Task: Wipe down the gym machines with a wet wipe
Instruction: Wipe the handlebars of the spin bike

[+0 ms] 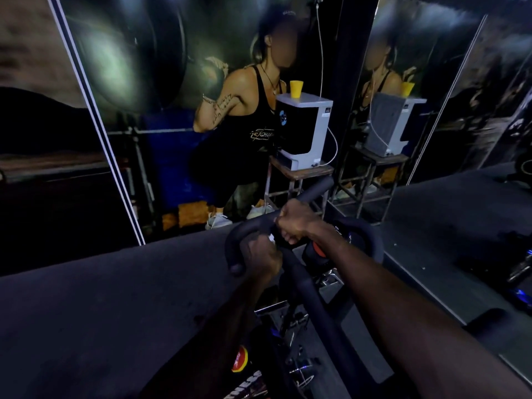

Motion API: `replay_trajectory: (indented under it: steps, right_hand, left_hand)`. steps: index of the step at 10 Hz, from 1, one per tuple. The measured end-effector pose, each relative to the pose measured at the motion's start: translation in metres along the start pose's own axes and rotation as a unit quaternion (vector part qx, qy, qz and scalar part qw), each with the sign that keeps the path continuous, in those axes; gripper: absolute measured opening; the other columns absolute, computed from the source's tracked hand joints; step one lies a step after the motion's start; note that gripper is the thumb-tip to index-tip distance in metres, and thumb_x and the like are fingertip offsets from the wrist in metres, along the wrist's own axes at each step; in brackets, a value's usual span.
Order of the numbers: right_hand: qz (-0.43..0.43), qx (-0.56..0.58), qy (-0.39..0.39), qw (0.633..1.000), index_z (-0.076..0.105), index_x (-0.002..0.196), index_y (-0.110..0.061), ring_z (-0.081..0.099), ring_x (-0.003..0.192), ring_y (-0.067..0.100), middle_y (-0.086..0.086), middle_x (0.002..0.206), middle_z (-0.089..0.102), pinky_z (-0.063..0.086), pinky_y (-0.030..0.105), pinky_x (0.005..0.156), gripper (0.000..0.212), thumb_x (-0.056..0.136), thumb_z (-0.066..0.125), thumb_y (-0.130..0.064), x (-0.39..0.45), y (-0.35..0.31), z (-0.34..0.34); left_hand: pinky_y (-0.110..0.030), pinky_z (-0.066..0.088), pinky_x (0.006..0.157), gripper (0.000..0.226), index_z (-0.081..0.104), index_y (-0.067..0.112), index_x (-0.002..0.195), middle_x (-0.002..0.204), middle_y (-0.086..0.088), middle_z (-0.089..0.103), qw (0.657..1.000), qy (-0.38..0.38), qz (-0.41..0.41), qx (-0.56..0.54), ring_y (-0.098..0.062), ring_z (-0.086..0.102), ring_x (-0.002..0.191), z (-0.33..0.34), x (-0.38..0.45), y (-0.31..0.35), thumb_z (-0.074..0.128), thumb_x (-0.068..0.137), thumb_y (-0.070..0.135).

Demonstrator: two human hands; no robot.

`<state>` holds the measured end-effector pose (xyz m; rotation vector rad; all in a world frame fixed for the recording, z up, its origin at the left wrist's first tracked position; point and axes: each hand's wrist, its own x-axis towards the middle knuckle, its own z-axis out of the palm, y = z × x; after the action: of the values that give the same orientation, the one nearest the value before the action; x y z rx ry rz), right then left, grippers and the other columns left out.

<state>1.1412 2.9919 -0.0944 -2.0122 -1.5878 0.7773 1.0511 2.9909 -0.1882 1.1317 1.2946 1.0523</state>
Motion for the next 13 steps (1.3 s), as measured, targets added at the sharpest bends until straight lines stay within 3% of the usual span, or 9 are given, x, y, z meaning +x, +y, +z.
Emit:
replay_trajectory:
  steps: [1, 2, 3, 5, 6, 7, 9, 10, 13]
  right_hand:
    - [0.012, -0.006, -0.032, 0.999, 0.061, 0.094, -0.001, 0.07, 0.063, 0.03, 0.019, 0.076, 0.069, 0.063, 0.041, 0.061, 0.014, 0.096, 0.048, -0.006, 0.001, -0.001, -0.004]
    - [0.025, -0.025, -0.115, 0.993, 0.06, 0.107, 0.003, 0.068, 0.067, 0.027, 0.019, 0.084, 0.067, 0.059, 0.034, 0.063, 0.018, 0.096, 0.048, -0.004, 0.001, -0.004, -0.011]
    - [0.037, -0.009, -0.195, 0.98, 0.06, 0.107, 0.002, 0.068, 0.073, 0.026, 0.016, 0.086, 0.069, 0.061, 0.035, 0.065, 0.013, 0.098, 0.053, -0.004, 0.0, -0.008, -0.012]
    - [-0.018, -0.147, -0.052, 0.988, 0.074, 0.086, -0.009, 0.07, 0.073, 0.02, 0.009, 0.083, 0.074, 0.054, 0.029, 0.064, 0.01, 0.079, 0.068, -0.005, 0.021, -0.003, -0.012]
    - [0.006, -0.185, 0.003, 0.983, 0.063, 0.061, -0.013, 0.064, 0.062, 0.02, 0.003, 0.063, 0.063, 0.047, 0.024, 0.054, 0.018, 0.077, 0.065, -0.021, 0.028, -0.002, -0.009]
    - [0.045, -0.25, -0.077, 0.964, 0.046, 0.057, -0.01, 0.043, 0.052, 0.015, 0.008, 0.058, 0.048, 0.034, 0.019, 0.047, 0.038, 0.094, 0.055, -0.014, 0.025, -0.008, 0.001]
    - [0.031, -0.137, 0.094, 0.986, 0.056, 0.057, -0.018, 0.062, 0.073, 0.012, 0.005, 0.067, 0.062, 0.039, 0.023, 0.063, 0.036, 0.091, 0.062, -0.027, 0.062, 0.001, 0.023]
    - [0.054, -0.11, 0.136, 0.983, 0.07, 0.08, -0.015, 0.066, 0.095, 0.023, 0.014, 0.092, 0.07, 0.038, 0.023, 0.071, 0.026, 0.094, 0.064, -0.037, 0.062, -0.003, 0.041]
    - [0.01, -0.135, 0.092, 0.987, 0.076, 0.094, -0.016, 0.066, 0.098, 0.027, 0.012, 0.102, 0.073, 0.053, 0.035, 0.085, 0.017, 0.083, 0.063, -0.018, 0.074, -0.007, 0.051]
  left_hand:
    - [-0.014, 0.049, 0.061, 0.052, 0.04, 0.024, 0.054, 0.049, 0.002, 0.06, 0.995, -0.043, -0.058, 0.063, -0.003, 0.067, 0.059, -0.008, -0.017, 0.015, 0.044, 0.098, -0.003]
    - [-0.012, 0.048, 0.049, 0.037, 0.05, 0.024, 0.065, 0.054, 0.009, 0.056, 0.977, -0.112, -0.038, 0.177, -0.005, 0.059, 0.054, -0.03, -0.021, 0.038, 0.054, 0.097, 0.006]
    - [-0.025, 0.058, 0.055, 0.009, 0.059, 0.011, 0.085, 0.081, -0.01, 0.062, 0.984, -0.092, 0.001, 0.151, -0.022, 0.063, 0.07, -0.037, -0.013, 0.046, 0.059, 0.092, 0.006]
    - [-0.028, 0.06, 0.068, 0.018, 0.06, 0.012, 0.104, 0.074, 0.003, 0.073, 0.988, -0.154, -0.012, 0.028, -0.028, 0.069, 0.092, -0.035, 0.011, 0.058, 0.044, 0.102, 0.02]
    - [-0.034, 0.054, 0.071, 0.026, 0.068, 0.019, 0.077, 0.084, -0.008, 0.074, 0.976, -0.113, 0.073, 0.173, -0.029, 0.067, 0.083, -0.034, 0.035, 0.058, 0.044, 0.079, 0.029]
    - [-0.035, 0.047, 0.077, 0.015, 0.065, 0.007, 0.073, 0.089, -0.009, 0.066, 0.952, -0.107, 0.134, 0.255, -0.024, 0.06, 0.086, -0.039, 0.057, 0.049, 0.051, 0.078, 0.007]
    - [-0.034, 0.045, 0.094, 0.019, 0.071, -0.001, 0.091, 0.11, -0.019, 0.068, 0.949, -0.101, 0.16, 0.253, -0.033, 0.058, 0.111, -0.047, 0.086, 0.042, 0.053, 0.09, 0.003]
    - [-0.032, 0.043, 0.09, 0.019, 0.071, 0.002, 0.089, 0.108, -0.017, 0.07, 0.95, -0.107, 0.161, 0.244, -0.031, 0.061, 0.109, -0.05, 0.097, 0.041, 0.051, 0.09, 0.0]
    - [-0.04, 0.052, 0.083, 0.017, 0.06, 0.015, 0.073, 0.099, -0.014, 0.071, 0.977, -0.1, 0.088, 0.168, -0.03, 0.065, 0.097, -0.043, 0.136, 0.031, 0.068, 0.081, 0.004]
